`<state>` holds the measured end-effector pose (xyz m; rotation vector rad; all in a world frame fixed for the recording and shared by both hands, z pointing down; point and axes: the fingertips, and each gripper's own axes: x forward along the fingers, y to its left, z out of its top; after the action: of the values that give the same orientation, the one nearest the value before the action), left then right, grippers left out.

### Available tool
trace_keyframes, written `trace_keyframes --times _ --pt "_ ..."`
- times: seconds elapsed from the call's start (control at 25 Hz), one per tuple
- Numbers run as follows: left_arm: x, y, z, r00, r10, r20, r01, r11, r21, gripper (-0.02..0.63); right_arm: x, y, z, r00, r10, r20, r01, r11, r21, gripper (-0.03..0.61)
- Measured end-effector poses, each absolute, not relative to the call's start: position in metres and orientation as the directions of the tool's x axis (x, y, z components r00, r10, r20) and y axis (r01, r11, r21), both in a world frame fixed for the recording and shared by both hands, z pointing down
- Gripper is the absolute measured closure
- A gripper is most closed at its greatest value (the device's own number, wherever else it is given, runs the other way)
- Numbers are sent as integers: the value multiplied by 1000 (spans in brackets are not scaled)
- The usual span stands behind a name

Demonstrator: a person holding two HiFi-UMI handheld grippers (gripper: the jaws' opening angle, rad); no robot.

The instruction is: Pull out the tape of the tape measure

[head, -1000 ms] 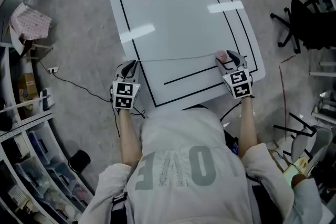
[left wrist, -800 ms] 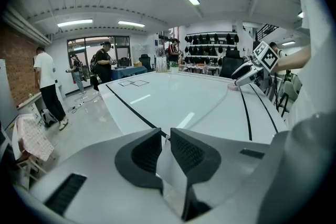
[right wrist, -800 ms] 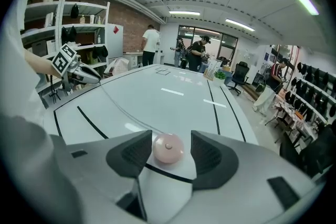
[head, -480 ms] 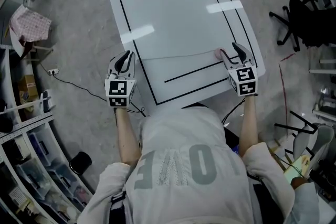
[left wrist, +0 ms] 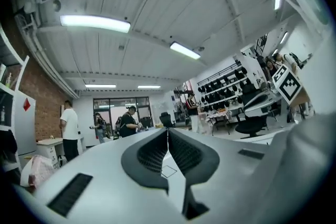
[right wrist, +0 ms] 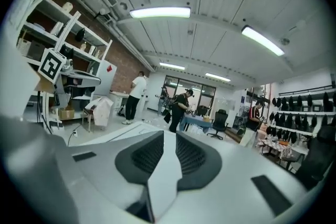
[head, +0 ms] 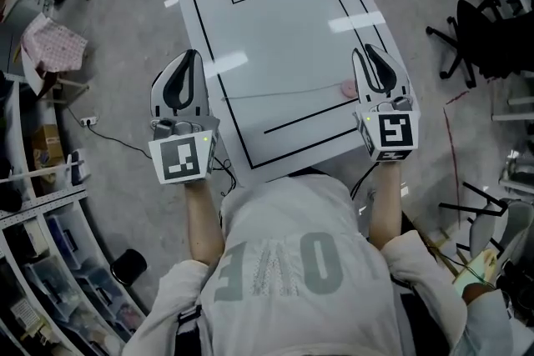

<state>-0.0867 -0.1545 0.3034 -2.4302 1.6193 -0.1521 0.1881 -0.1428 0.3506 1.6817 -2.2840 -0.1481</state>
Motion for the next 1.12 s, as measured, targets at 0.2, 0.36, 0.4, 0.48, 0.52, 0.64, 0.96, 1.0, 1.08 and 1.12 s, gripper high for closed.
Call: trace_keyframes --times 0.2,0.36,0.4,0.48,0.52,0.64,0.96,1.0,1.08,1.12 --pt "-69 -135 258 388 -907 -162 -912 -353 -211 584 155 -129 305 -308 -951 32 -932 308 192 535" --pt "-55 -117 241 377 -903 -207 -918 -333 -217 584 125 -110 283 -333 -942 -37 -933 323 158 543" --pt "-52 -114 239 377 -902 -212 -917 -332 -220 586 118 -106 279 -339 -939 -50 -932 328 153 543" --pt "-46 -108 236 376 -901 -218 -918 -329 -222 586 106 -100 273 -356 -932 -72 -928 344 144 543" --pt "-44 -106 237 376 -901 -215 -917 -328 -227 586 101 -98 270 -367 -927 -80 -924 354 141 543" --pt "-40 -101 242 381 -905 -190 -908 -327 -262 586 87 -92 267 -404 -910 -93 -911 391 133 543" --pt "-52 -104 235 352 -916 -191 -918 -298 -262 586 78 -92 263 -431 -897 -94 -899 419 126 545" --pt "-54 -105 235 348 -917 -194 -920 -294 -260 586 78 -93 262 -431 -897 -93 -899 419 126 545" --pt "-57 -106 234 343 -918 -199 -923 -289 -255 586 78 -94 263 -431 -898 -90 -899 419 128 545" --pt "-57 -107 233 341 -918 -200 -923 -288 -254 586 78 -94 263 -431 -898 -88 -899 419 130 545"
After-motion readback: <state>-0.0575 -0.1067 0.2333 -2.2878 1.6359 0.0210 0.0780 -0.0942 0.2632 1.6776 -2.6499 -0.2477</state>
